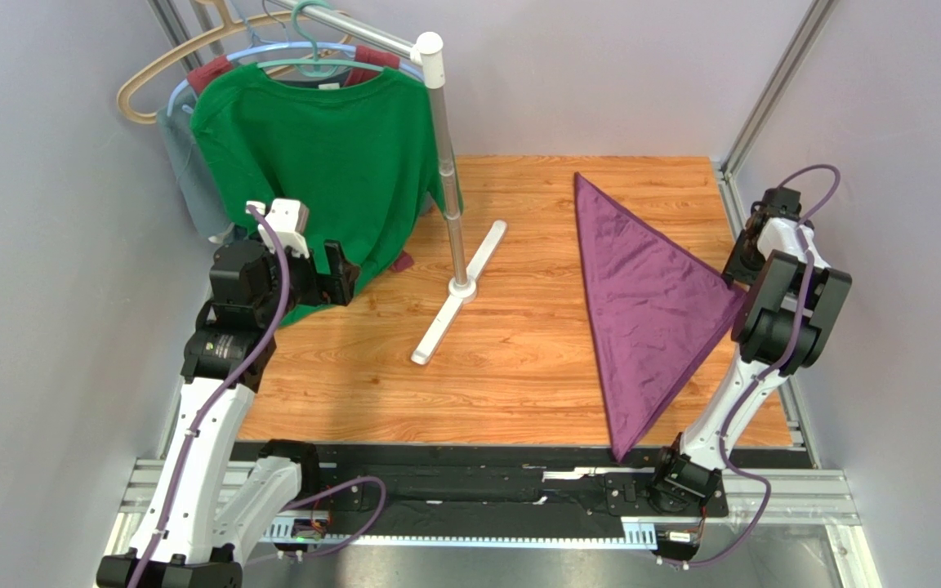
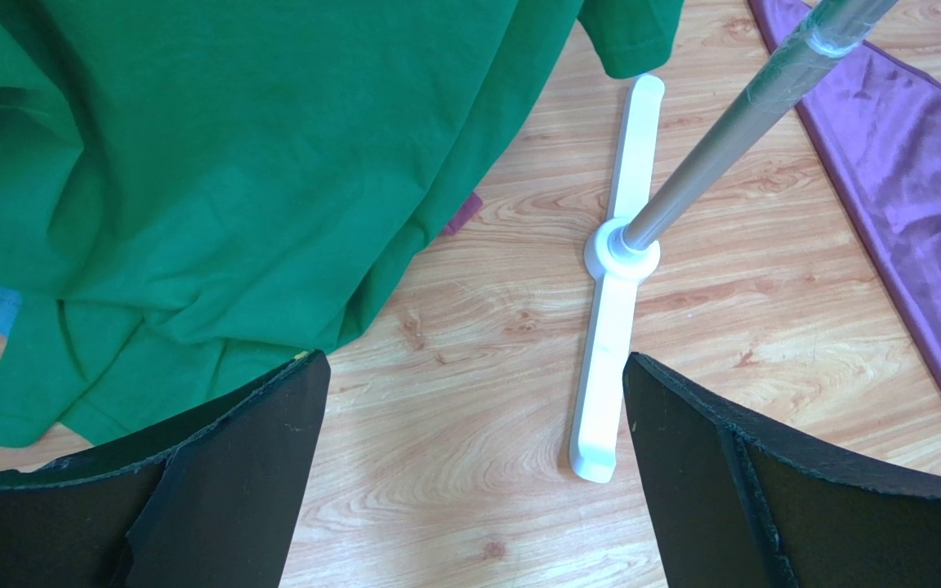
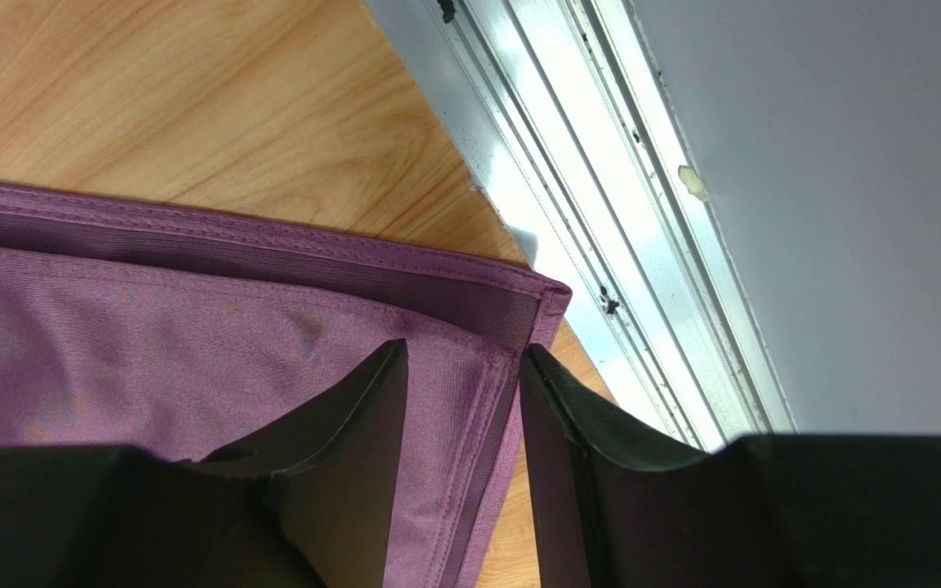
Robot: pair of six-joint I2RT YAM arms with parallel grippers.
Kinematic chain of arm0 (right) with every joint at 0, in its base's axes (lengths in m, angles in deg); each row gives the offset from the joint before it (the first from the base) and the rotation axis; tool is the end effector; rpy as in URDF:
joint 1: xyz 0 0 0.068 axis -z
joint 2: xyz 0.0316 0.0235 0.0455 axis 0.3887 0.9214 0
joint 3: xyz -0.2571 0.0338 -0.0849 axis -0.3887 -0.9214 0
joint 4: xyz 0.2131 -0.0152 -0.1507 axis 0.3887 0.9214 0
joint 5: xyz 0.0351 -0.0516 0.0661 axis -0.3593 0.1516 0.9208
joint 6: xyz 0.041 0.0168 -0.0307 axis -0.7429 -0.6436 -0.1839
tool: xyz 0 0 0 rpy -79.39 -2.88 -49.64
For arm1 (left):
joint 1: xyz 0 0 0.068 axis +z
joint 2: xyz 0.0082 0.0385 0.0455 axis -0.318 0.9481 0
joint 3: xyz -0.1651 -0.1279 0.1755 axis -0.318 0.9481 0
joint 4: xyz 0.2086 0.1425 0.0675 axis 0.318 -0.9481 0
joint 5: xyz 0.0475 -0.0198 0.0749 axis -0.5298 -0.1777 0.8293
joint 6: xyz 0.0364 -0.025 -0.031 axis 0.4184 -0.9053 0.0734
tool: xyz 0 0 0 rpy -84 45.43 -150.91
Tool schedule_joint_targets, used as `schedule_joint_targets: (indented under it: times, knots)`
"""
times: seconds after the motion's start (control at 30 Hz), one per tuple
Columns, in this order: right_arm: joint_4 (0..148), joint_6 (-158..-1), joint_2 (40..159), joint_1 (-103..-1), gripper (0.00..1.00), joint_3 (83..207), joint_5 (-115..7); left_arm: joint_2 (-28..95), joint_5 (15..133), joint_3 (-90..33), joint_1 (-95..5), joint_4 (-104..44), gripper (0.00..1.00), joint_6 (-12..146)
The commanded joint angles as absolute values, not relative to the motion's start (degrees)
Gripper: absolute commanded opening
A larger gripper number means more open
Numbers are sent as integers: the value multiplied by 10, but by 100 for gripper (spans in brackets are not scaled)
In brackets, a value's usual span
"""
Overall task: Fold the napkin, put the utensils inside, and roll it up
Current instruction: Fold the napkin
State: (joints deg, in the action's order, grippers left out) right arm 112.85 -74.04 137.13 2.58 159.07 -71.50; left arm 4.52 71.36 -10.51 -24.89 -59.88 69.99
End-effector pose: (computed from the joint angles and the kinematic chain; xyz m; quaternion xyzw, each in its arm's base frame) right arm 0.3860 -0.1903 0.1804 0.2443 0.9472 -0.1201 0.1693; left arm 0.1725 -0.0260 0.3593 0.0426 0.8157 -0.1507 0.5569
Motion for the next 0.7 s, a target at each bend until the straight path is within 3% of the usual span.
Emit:
schedule_joint_targets:
  times: [0.0,0.67]
  knots:
    - [1107,-754,1363,46,43,1584,-694,41,710,-103,-251,-589,99,709]
    - [1101,-759,1374,53,35,1582,-675,34,710,-102,-251,-590,99,708]
